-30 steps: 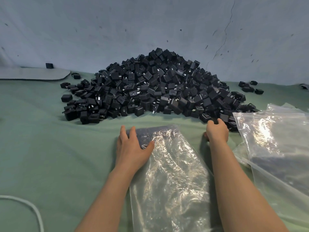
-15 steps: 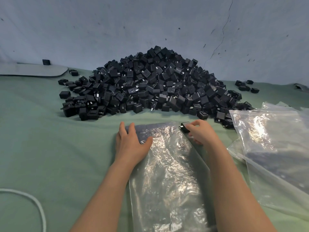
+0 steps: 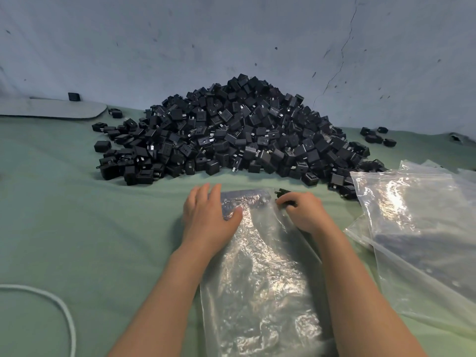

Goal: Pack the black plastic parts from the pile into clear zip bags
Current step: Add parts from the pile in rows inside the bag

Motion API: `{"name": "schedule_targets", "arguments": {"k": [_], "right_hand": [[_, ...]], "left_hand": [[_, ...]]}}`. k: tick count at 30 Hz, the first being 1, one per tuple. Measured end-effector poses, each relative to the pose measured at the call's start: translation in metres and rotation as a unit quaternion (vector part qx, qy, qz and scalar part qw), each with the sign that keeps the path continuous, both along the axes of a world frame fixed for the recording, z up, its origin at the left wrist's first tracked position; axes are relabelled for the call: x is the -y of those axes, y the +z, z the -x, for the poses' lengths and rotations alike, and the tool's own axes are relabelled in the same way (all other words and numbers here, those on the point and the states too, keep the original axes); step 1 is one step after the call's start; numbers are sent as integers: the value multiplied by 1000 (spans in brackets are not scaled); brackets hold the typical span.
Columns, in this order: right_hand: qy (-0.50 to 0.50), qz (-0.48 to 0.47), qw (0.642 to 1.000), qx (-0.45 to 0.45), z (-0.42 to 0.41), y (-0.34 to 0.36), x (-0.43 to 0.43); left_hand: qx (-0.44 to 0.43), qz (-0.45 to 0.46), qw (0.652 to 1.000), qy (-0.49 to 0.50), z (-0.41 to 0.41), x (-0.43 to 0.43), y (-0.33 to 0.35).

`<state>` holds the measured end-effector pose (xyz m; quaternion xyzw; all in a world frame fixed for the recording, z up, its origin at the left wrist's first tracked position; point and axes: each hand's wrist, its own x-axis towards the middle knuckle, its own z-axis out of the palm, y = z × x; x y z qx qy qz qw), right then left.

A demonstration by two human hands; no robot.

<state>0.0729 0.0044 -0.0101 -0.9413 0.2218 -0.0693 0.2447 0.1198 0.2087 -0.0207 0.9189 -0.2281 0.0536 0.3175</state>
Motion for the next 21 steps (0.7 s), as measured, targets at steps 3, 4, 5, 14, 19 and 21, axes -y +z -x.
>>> {"name": "schedule_targets", "arguments": {"k": [3, 4, 5, 14, 19, 21], "right_hand": [[18, 11, 998, -58, 5, 8, 0], [27, 11, 997, -74, 8, 11, -1], [34, 7, 996, -86, 10, 15, -3], [9, -26, 998, -51, 31, 21, -11], [-74, -34, 994, 78, 36, 4, -15], [-39, -44, 997, 55, 34, -2, -19]], "left_hand": [[7, 0, 996, -91, 23, 4, 20], [-7, -12, 992, -126, 34, 3, 25], [-19, -29, 986, -161, 44, 1, 30], [-87, -198, 927, -305, 108, -27, 32], [-84, -189, 923, -325, 120, -38, 26], [-81, -191, 921, -329, 121, -39, 25]]}}
